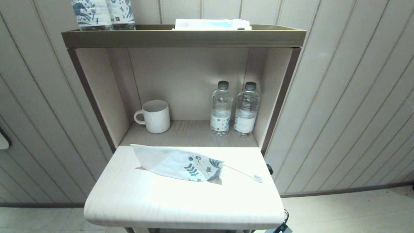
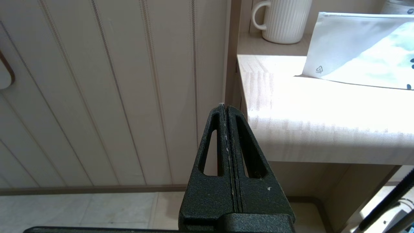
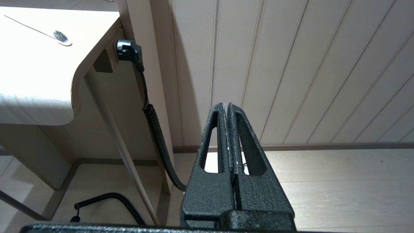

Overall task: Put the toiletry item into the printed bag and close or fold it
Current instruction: Pick up the storage bag

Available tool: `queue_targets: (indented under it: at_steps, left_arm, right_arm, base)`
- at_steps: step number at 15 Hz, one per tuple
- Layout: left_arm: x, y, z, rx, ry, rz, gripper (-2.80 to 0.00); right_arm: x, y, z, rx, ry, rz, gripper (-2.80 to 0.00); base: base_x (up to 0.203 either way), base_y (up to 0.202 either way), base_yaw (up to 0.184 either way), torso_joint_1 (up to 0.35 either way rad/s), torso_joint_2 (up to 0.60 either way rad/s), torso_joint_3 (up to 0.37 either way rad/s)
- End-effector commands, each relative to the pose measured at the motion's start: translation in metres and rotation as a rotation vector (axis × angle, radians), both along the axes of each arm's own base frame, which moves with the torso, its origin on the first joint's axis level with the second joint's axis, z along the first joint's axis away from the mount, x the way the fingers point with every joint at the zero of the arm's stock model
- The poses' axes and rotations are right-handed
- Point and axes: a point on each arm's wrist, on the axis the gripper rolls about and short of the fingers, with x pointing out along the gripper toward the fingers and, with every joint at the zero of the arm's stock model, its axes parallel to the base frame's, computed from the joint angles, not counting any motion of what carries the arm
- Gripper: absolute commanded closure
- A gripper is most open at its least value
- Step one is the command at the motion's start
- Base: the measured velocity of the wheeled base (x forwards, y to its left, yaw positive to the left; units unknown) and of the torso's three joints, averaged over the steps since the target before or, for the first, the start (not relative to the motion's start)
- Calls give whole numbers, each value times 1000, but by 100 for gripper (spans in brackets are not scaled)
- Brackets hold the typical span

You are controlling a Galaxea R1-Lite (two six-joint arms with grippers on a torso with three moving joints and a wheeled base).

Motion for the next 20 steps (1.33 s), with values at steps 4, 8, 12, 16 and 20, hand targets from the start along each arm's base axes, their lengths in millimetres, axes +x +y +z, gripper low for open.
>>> queue_targets:
  at_steps: [4,8,12,16,20]
  left_arm:
    - [0,0,0,0,1,0,0]
    - [0,0,0,0,1,0,0]
    - [0,0,0,0,2,0,0]
    - [0,0,0,6,2,-2,0]
    - [0,0,0,8,4,-3,0]
  right_arm:
    - [0,0,0,0,2,0,0]
    - [0,0,0,0,2,0,0]
    - [0,0,0,-2,2,3,0]
    - [-3,0,10,-22,-31,15,0]
    - [-34,2,100,-35,-195,79,0]
  base:
    - [0,0,0,0,0,0]
    - [0,0,0,0,0,0]
    - [0,0,0,0,0,0]
    - [0,0,0,0,0,0]
    - [0,0,0,0,0,0]
